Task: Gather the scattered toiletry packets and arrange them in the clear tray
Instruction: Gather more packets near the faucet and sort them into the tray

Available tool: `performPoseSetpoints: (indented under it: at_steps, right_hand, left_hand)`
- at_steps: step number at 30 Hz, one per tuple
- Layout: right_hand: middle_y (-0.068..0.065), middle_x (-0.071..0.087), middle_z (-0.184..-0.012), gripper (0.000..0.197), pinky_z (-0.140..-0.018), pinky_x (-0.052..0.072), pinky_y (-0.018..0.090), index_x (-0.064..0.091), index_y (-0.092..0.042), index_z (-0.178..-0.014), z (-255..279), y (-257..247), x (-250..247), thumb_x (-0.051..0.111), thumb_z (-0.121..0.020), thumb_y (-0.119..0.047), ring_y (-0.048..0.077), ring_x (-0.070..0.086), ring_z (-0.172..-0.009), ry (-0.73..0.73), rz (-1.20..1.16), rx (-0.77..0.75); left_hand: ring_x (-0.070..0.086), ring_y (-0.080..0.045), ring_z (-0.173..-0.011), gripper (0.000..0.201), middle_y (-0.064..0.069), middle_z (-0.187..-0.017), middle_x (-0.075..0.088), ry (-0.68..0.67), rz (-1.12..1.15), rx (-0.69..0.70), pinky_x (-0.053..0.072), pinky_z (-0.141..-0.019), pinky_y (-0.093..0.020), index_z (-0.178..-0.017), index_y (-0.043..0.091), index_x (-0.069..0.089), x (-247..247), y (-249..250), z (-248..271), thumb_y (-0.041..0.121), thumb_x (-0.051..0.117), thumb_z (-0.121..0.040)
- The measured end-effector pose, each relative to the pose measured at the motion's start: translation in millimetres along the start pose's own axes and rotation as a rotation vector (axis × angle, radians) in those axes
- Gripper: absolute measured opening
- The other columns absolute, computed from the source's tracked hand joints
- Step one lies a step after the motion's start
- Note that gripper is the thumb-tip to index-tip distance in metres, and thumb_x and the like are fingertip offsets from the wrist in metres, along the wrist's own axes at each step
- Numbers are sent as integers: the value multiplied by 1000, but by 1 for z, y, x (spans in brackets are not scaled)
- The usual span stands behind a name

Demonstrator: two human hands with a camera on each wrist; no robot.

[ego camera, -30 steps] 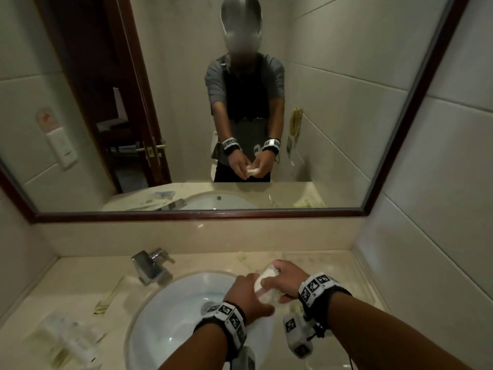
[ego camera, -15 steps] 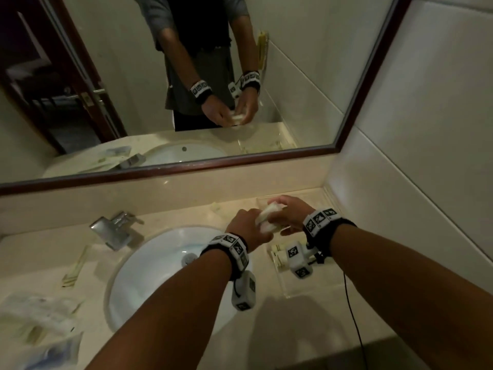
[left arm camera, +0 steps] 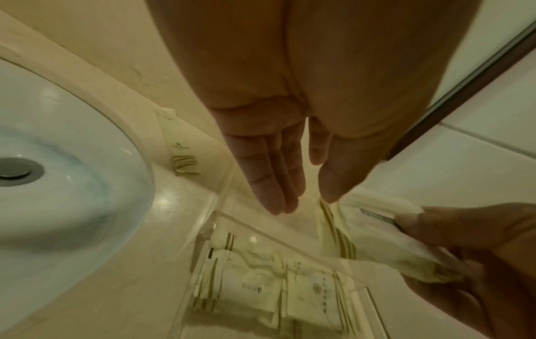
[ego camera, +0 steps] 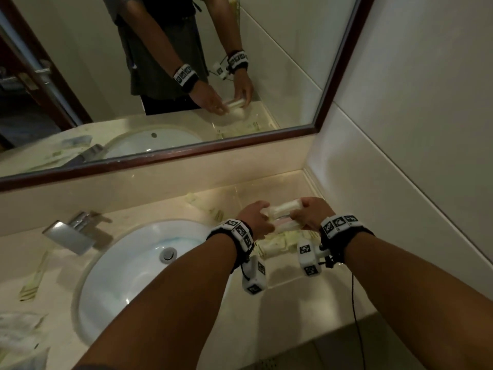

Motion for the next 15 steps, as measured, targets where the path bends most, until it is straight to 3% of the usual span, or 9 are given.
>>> performPoseSetpoints:
  at_steps: [5,9,12,15]
  right_hand:
    - [13,70,-108,29,-86,58,47,69,-12,-109,-18,31,-33,73,-80,-15,32,66,-96,134,129,38]
    - [14,68,-117,31,-91,53,37,67,-10,-113,-24,52,-48,64,-82,-10,34,63,-104,199,149,90]
    - [13,65,-124,36,-91,50,32,65,-12,-119,-29,68,-40,59,-84,-7,34,61,-111,145,134,134]
    - [12,67,-121,41,-93,55,43,68,-17,-119,-36,77,-23,57,-81,-6,35,63,-109,78,73,135]
  left_hand:
    - [65,-26,-106,53,-7,-126,63,73,-157,-72,56,-91,-40,-138,21,50,5,-15,-20,20,66,-88]
    - [58,-24,-119,50,-4,-138,56,42,-281,-151,49,-102,-38,-137,21,52,20,-39,-28,30,65,-90]
    - [48,-24,-131,47,-5,-147,47,-11,-402,-155,40,-108,-33,-140,18,51,34,-49,-33,31,58,-96]
    - [43,-24,-136,42,-5,-151,42,-58,-451,-153,37,-108,-32,-141,18,50,47,-53,-39,25,50,-99]
Point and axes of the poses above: each hand's wrist, its own z-axis away from the middle knuckle, its own x-axis out of the palm, y = z × x, the point moved 10 cm from there along -z, towards the middle knuckle
